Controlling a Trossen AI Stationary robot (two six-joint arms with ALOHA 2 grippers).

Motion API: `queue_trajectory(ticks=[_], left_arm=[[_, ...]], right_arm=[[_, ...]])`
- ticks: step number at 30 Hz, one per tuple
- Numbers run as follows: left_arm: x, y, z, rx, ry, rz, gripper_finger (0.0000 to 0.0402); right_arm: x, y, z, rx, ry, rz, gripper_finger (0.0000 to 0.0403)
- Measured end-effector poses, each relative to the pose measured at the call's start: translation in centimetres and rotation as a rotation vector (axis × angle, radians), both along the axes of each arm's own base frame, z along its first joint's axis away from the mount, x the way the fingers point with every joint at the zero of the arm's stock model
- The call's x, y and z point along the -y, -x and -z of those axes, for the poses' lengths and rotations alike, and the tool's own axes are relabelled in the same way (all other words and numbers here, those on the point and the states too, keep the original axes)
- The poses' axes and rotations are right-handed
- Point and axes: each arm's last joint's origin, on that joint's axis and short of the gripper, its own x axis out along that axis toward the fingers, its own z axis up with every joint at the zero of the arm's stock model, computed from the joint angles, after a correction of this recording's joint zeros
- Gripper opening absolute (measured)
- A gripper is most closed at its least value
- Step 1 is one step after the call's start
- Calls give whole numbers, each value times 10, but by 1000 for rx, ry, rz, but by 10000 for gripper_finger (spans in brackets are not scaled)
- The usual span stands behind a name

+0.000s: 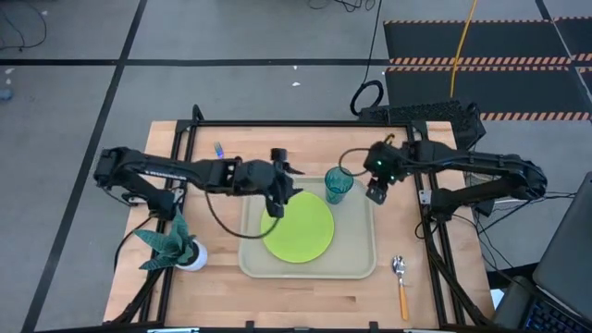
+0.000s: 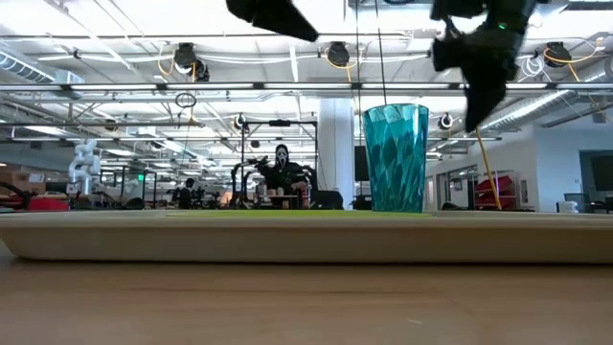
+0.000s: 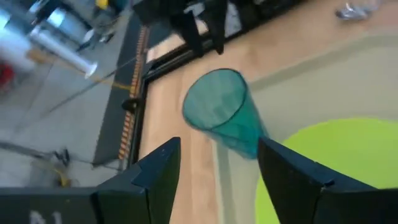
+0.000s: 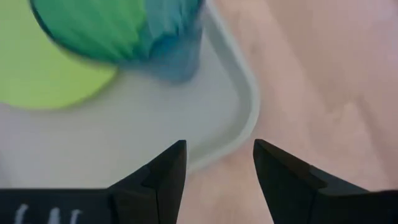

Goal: Pick and place plate/cup/fork/spoon on tray
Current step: Put the blue cup on the gray serving tray

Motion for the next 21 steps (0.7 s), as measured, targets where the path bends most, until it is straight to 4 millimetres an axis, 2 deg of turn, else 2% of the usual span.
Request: queue_trajectory(ticks=[3, 6, 9, 12, 16, 21], left_arm=[[0, -20, 1, -128, -69, 46, 214], [-6, -45, 5, -250, -67, 86, 210], [-12, -71, 14, -337, -60, 102, 190], [-19, -88, 19, -403, -73, 109, 164], [-32, -102, 12, -398, -68, 111, 138], [-41, -109, 1, -361, -24, 144, 132]], right_arm=[[-5, 13, 17, 24, -42, 39, 180], [-11, 23, 34, 76, -84, 48, 180], [-17, 30, 48, 131, -127, 40, 180], [-22, 34, 58, 187, -166, 26, 180], [-27, 38, 69, 231, -211, -11, 180], [-31, 41, 80, 248, -224, -41, 180]])
